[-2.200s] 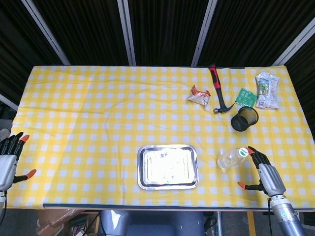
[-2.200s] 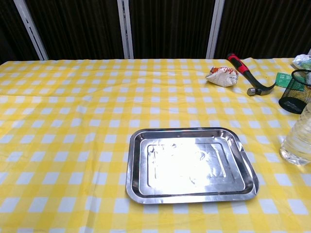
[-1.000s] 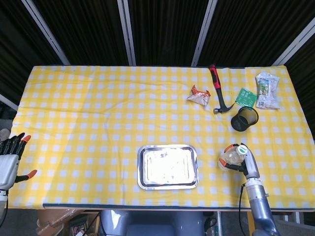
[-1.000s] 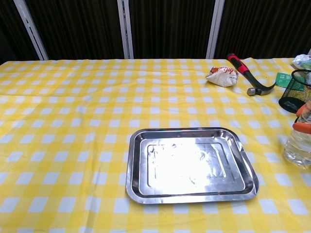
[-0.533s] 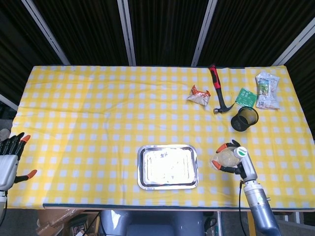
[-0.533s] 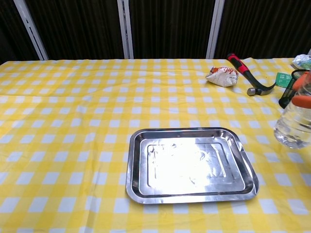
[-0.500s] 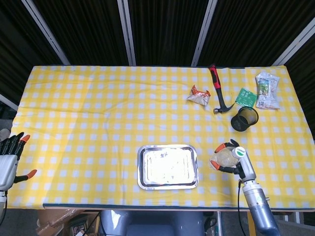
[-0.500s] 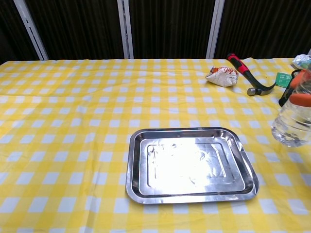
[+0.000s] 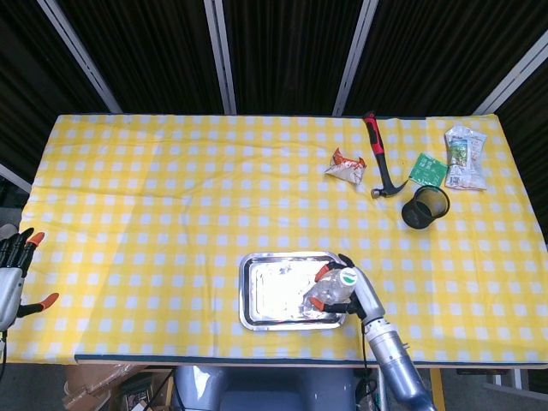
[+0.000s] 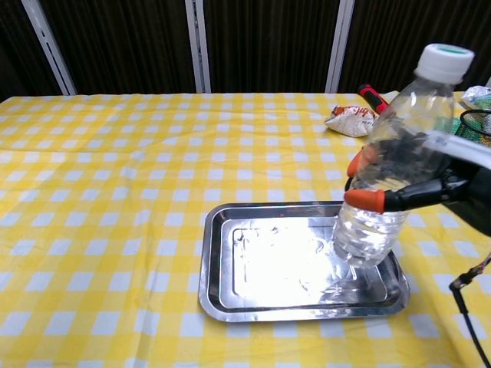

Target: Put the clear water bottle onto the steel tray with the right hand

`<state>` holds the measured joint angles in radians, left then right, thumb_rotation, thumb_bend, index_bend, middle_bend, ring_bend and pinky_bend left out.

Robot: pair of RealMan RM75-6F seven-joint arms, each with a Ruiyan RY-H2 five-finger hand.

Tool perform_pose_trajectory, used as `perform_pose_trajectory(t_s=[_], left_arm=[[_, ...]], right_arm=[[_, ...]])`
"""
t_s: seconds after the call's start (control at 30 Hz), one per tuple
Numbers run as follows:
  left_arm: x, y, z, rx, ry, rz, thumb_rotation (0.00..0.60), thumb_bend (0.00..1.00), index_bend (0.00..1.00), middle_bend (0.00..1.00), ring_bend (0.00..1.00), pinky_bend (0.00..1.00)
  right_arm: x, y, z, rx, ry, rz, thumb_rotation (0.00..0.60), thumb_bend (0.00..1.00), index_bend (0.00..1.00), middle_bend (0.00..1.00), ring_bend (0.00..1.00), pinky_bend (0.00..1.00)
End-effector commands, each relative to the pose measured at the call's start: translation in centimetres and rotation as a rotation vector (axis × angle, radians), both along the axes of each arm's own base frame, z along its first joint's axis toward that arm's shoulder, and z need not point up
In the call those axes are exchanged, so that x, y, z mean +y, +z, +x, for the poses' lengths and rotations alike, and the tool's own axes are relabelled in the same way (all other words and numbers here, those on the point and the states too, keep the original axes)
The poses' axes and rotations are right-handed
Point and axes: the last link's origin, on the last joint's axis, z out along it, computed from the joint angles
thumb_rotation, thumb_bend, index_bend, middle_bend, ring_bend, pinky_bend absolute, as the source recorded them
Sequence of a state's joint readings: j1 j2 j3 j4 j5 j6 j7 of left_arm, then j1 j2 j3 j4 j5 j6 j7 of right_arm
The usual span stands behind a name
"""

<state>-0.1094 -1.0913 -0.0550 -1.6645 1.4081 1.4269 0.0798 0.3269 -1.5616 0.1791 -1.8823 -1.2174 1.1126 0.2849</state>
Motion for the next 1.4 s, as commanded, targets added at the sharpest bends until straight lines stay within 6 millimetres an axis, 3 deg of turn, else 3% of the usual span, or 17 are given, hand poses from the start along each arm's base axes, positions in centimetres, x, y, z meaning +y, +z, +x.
perform_pose_trajectory(t_s=[0.03, 0.13, 0.2, 0.57, 0.77, 0.87, 1.03, 1.3, 1.4], left_arm=[[0.0, 0.0, 0.0, -0.001, 0.001, 0.001, 0.6, 0.19, 0.05, 0.0, 0.0, 0.0], [0.1, 0.1, -0.1, -0.003, 0.003, 0.003, 0.6, 0.19, 0.05, 0.0, 0.0, 0.0], [0.1, 0.1, -0.1, -0.005, 0.004, 0.002, 0.6, 0.19, 0.05, 0.0, 0.0, 0.0], [-0.1, 0.1, 0.0, -0.007, 0.004, 0.001, 0.6, 0.19, 0.05, 0.0, 0.0, 0.0], [-0.2, 0.1, 0.1, -0.008, 0.002, 0.002, 0.6, 0.19, 0.05, 0.0, 0.0, 0.0], [-0.2, 0.2, 0.1, -0.011, 0.001, 0.006, 0.6, 0.19, 0.05, 0.0, 0.0, 0.0], [-0.2, 0.3, 0.1, -0.014, 0.001, 0.008, 0.6, 0.19, 0.05, 0.0, 0.0, 0.0], [-0.3, 0.5, 0.1, -0.016, 0.001, 0.014, 0.6, 0.19, 0.05, 0.0, 0.0, 0.0], [-0.3, 0.6, 0.0, -0.017, 0.001, 0.014, 0.6, 0.19, 0.05, 0.0, 0.0, 0.0]], right_arm=[[-0.1, -0.6, 0.6, -0.009, 0.016, 0.007, 0.6, 0.53, 0.87, 0.68, 0.34, 0.0], [-0.8, 0.7, 0.9, -0.006, 0.022, -0.033, 0.6, 0.66, 0.87, 0.68, 0.34, 0.0], [-1.5, 2.6, 1.3, 0.03, 0.038, -0.087, 0.6, 0.7, 0.87, 0.68, 0.34, 0.0], [-2.7, 13.3, 5.0, 0.114, 0.104, -0.303, 0.6, 0.71, 0.87, 0.68, 0.34, 0.0], [-3.2, 16.4, 7.0, 0.154, 0.133, -0.349, 0.6, 0.71, 0.87, 0.68, 0.34, 0.0], [-3.5, 16.2, 6.9, 0.179, 0.125, -0.321, 0.6, 0.71, 0.87, 0.68, 0.34, 0.0], [-2.7, 13.6, 5.9, 0.184, 0.077, -0.2, 0.6, 0.71, 0.87, 0.68, 0.34, 0.0], [-1.2, 5.3, 1.9, 0.095, -0.026, 0.024, 0.6, 0.71, 0.87, 0.68, 0.34, 0.0], [-0.6, 3.2, 0.7, 0.07, -0.049, 0.067, 0.6, 0.71, 0.87, 0.68, 0.34, 0.0]])
